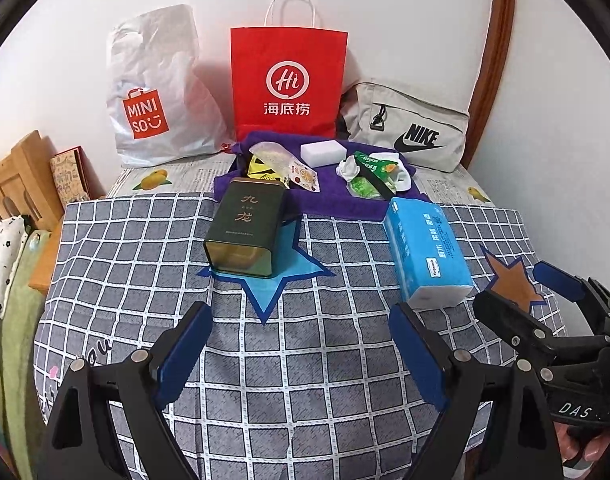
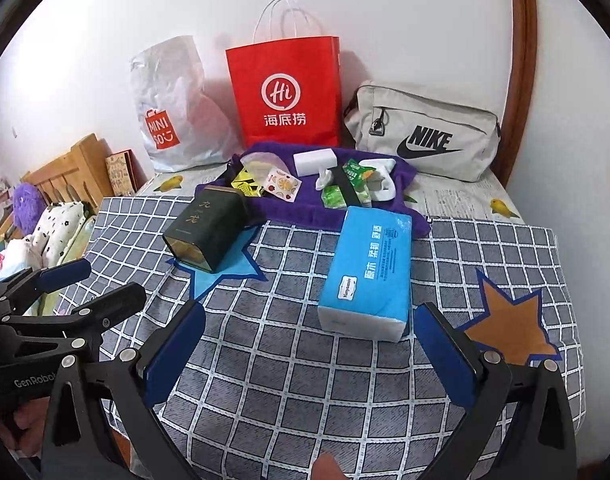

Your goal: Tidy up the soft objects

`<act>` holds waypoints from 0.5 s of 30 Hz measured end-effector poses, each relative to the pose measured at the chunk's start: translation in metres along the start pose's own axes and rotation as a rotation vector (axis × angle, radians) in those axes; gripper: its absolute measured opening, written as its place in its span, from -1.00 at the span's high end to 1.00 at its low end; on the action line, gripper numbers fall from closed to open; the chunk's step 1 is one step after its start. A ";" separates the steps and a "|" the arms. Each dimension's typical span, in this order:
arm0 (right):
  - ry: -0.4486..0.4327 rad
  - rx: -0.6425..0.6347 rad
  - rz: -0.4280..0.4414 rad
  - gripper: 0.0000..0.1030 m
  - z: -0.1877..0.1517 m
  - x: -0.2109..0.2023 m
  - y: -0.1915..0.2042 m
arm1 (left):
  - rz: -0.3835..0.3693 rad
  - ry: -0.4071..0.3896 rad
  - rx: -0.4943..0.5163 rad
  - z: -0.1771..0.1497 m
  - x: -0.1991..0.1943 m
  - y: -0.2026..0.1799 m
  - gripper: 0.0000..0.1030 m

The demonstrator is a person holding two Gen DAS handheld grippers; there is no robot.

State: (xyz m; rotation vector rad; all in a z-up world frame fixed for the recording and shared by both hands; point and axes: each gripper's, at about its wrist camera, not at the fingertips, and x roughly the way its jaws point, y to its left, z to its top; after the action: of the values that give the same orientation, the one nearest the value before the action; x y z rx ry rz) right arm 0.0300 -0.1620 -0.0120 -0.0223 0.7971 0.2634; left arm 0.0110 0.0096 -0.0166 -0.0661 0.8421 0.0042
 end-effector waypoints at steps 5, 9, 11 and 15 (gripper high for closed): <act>-0.007 0.007 0.006 -0.99 -0.003 -0.002 -0.001 | 0.014 -0.008 0.007 -0.002 -0.005 -0.002 -0.74; -0.006 0.020 0.014 -0.99 -0.004 -0.003 -0.002 | 0.026 -0.016 0.010 -0.002 -0.007 -0.003 -0.74; -0.004 0.028 0.019 -0.99 -0.005 -0.003 -0.004 | 0.025 -0.016 0.009 -0.002 -0.008 -0.003 -0.74; -0.008 0.030 0.020 -0.99 -0.006 -0.004 -0.005 | 0.024 -0.015 0.009 -0.002 -0.008 -0.004 -0.74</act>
State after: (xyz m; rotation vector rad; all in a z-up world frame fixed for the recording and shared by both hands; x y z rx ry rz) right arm 0.0239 -0.1688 -0.0137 0.0153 0.7932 0.2704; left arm 0.0044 0.0060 -0.0116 -0.0478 0.8275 0.0237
